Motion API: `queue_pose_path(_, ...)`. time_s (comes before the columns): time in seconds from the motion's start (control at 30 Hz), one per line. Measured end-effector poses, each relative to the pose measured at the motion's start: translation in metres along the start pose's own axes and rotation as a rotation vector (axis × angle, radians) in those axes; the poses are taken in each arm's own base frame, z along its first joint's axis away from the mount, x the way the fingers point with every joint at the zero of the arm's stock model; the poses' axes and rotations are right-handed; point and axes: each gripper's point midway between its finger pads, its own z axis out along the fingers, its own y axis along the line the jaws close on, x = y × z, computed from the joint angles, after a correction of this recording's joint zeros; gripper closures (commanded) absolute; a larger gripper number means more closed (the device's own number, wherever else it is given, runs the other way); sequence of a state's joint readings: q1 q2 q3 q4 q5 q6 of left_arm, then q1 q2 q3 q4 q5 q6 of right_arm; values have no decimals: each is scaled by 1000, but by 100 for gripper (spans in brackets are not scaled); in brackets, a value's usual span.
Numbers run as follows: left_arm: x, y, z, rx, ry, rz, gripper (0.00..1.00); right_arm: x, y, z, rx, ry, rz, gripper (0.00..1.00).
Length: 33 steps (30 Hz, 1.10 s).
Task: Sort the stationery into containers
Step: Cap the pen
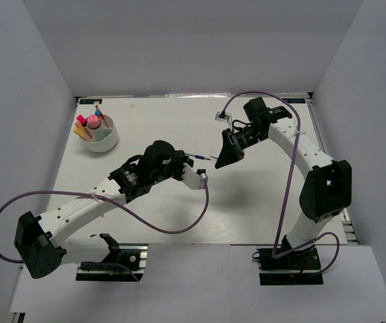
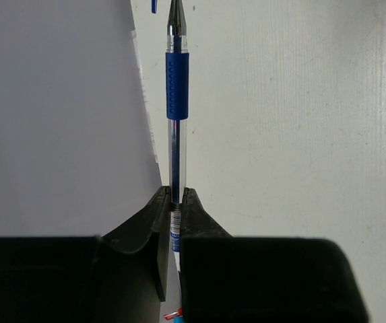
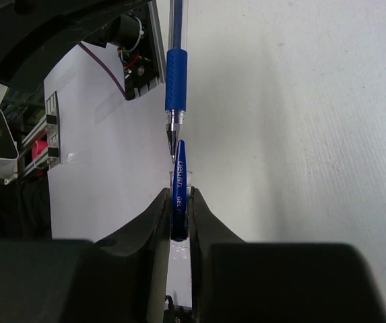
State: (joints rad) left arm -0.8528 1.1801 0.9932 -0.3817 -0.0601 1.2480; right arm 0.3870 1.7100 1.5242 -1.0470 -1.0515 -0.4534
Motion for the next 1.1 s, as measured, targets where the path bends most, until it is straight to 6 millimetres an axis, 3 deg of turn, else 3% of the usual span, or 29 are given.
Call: queue_pose_path(1.1,-5,0,1,5,-25,1,100,-6,7,12,-33,23,-41,100)
